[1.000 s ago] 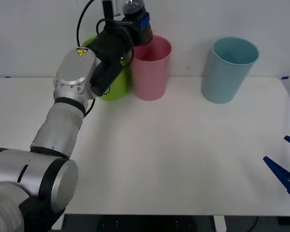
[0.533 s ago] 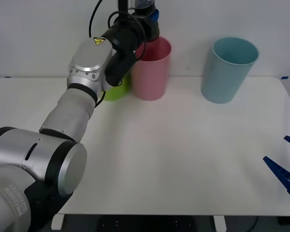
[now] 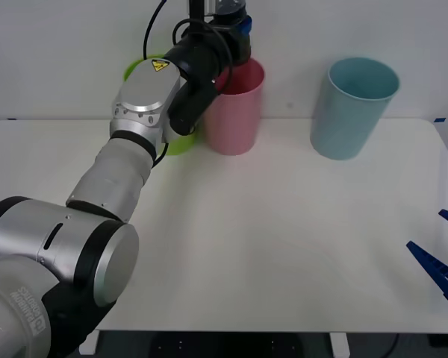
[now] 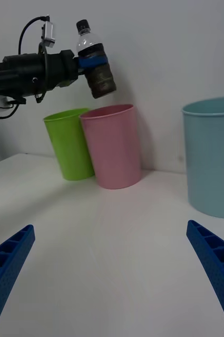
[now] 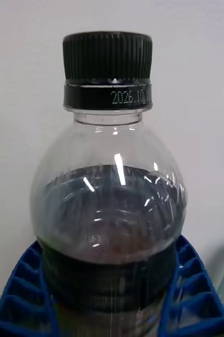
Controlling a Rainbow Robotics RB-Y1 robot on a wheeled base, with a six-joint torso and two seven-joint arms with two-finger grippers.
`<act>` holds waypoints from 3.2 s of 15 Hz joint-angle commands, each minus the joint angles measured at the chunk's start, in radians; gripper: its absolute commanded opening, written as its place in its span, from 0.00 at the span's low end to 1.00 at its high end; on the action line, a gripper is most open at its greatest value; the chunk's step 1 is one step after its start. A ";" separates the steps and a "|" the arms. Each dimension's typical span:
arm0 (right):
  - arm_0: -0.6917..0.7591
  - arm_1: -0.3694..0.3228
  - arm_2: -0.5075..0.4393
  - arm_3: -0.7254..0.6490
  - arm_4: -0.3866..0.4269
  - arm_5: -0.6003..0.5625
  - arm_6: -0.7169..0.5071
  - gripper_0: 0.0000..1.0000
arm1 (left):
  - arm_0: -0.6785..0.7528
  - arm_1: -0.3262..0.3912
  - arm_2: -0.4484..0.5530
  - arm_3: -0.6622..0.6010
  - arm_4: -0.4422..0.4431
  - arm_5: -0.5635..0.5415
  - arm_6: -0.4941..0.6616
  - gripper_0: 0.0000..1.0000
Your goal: Grasp the object on the table and drop it into the matching bin: aluminum can to the light blue bin, PET bottle to the pink bin.
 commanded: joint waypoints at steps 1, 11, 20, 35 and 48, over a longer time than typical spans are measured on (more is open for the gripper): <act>0.000 0.000 0.000 0.000 0.000 0.000 0.000 1.00 | 0.001 0.000 -0.008 0.000 0.019 -0.001 -0.002 1.00; 0.000 0.000 0.000 0.000 0.000 0.000 0.000 1.00 | 0.116 0.059 -0.099 -0.123 0.280 -0.047 -0.025 1.00; 0.000 0.000 0.000 0.000 0.000 0.000 0.000 1.00 | 0.335 0.267 -0.252 -0.351 0.576 -0.096 -0.052 1.00; 0.000 0.000 0.000 0.000 0.000 0.000 0.000 1.00 | 0.660 0.513 -0.057 -0.500 0.619 -0.511 -0.098 1.00; 0.000 0.000 0.000 0.000 0.000 0.000 0.000 1.00 | 1.008 0.576 0.263 -0.652 0.554 -0.830 -0.120 1.00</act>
